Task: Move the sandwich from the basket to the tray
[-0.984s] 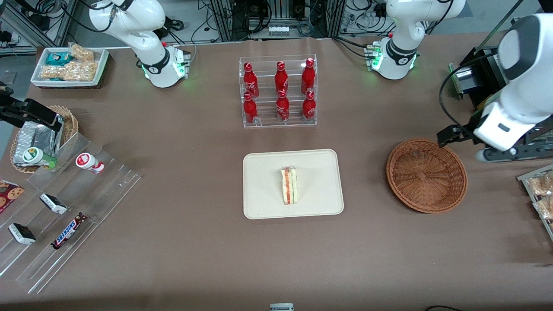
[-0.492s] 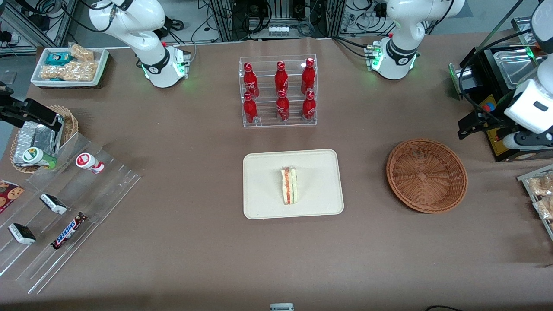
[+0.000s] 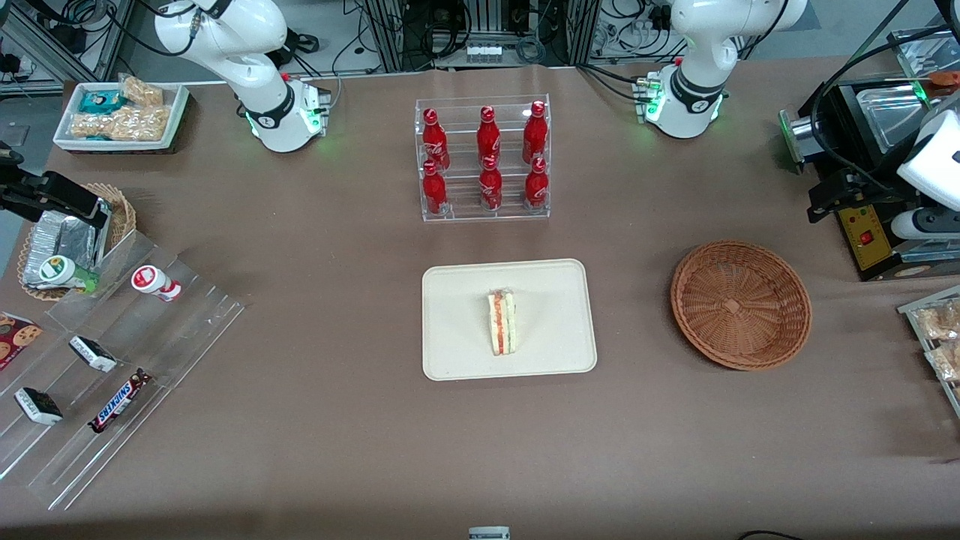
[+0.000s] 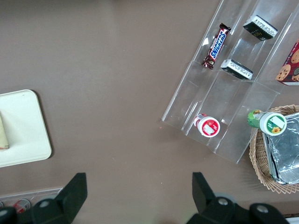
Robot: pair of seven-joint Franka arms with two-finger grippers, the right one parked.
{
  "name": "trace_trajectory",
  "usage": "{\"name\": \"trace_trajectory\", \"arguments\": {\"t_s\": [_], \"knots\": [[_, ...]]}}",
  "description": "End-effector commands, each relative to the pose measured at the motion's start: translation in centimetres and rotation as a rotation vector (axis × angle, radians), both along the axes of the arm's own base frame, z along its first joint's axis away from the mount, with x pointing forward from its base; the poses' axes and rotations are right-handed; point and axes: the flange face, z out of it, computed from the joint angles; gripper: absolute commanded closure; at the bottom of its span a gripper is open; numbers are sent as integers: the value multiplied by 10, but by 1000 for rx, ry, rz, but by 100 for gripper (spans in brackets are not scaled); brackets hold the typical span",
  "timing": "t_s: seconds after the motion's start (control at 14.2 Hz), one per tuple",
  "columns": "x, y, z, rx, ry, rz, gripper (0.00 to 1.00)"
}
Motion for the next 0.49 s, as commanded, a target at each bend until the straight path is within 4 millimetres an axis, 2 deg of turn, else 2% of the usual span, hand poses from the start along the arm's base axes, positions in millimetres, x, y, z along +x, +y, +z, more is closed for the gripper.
{"name": "trace_trajectory", "arguments": {"t_s": [0.0,0.42], "knots": [[2,-3,0,-9,21,-33,0],[4,-7,-10,-11,37,-40,0]]}}
